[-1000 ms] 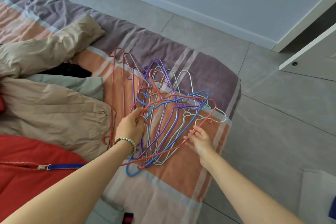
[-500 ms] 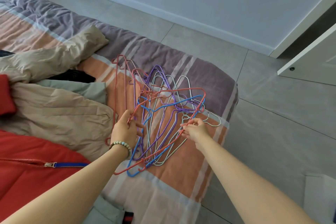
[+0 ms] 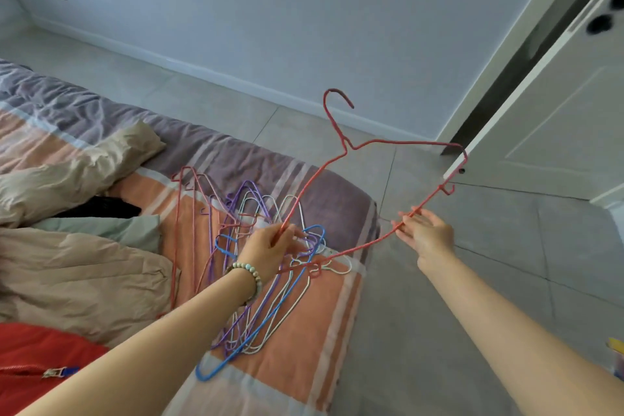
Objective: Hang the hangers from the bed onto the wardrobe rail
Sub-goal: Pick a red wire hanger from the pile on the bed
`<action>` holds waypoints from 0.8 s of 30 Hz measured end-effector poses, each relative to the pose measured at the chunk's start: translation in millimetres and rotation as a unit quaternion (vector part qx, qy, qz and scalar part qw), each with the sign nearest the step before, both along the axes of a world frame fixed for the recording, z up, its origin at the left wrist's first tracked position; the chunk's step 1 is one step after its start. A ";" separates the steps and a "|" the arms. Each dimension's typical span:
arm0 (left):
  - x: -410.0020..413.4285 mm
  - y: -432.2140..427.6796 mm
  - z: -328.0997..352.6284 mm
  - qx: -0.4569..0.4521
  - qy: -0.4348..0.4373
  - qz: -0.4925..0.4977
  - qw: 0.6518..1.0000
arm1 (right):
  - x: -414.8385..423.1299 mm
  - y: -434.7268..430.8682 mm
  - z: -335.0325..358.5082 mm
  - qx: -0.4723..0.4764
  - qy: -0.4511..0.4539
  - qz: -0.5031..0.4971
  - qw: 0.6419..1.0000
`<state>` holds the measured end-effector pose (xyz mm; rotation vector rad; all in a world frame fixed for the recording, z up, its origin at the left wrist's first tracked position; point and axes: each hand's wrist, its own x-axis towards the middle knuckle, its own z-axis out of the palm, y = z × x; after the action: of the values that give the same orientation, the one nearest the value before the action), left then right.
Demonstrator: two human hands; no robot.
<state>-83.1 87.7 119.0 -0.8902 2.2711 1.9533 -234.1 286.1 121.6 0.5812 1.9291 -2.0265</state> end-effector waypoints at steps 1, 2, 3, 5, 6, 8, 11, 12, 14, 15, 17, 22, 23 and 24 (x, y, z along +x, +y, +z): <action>-13.2 10.5 21.5 0.006 0.026 -0.012 1.000 | -7.7 14.0 20.2 -0.001 0.005 -0.006 1.000; -26.2 20.7 44.3 0.024 0.047 -0.021 0.998 | -14.1 27.7 40.1 0.000 0.007 -0.008 1.000; -38.2 31.0 67.4 0.048 0.064 -0.028 0.996 | -19.7 41.0 59.1 0.017 0.008 -0.005 1.000; -57.6 50.5 115.5 0.072 0.092 -0.053 0.992 | -27.2 66.6 97.1 0.099 0.024 0.009 0.995; -65.5 59.8 138.3 0.067 0.103 -0.073 0.990 | -29.5 78.5 117.6 0.150 0.048 0.014 0.987; -80.9 79.5 183.9 0.050 0.124 -0.124 0.983 | -30.0 99.2 167.6 0.222 0.109 0.033 0.968; -97.3 112.6 255.5 0.032 0.147 -0.193 0.970 | -12.8 117.1 258.0 0.214 0.175 0.124 0.953; -100.4 124.8 280.5 0.023 0.157 -0.217 0.963 | -4.7 121.0 288.4 0.202 0.187 0.162 0.948; -103.6 150.1 331.9 0.002 0.183 -0.268 0.946 | 10.7 132.1 346.1 0.196 0.228 0.211 0.930; -103.7 162.7 356.5 -0.008 0.195 -0.295 0.935 | 18.2 139.7 371.9 0.193 0.257 0.219 0.921; -100.7 189.0 405.1 -0.026 0.217 -0.348 0.912 | 35.0 160.3 420.5 0.179 0.311 0.203 0.911; -84.7 260.5 501.8 -0.022 0.271 -0.442 0.855 | 85.1 232.9 508.4 0.165 0.409 0.091 0.893; -80.9 276.5 516.8 -0.012 0.281 -0.458 0.844 | 96.2 250.0 521.0 0.162 0.421 0.074 0.889; -77.5 292.2 529.8 -0.004 0.289 -0.473 0.832 | 107.7 266.8 532.6 0.163 0.432 0.058 0.885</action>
<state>-160.6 379.9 648.8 0.8546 2.2112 1.7710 -126.4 553.0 654.3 -0.4916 2.7234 -2.0676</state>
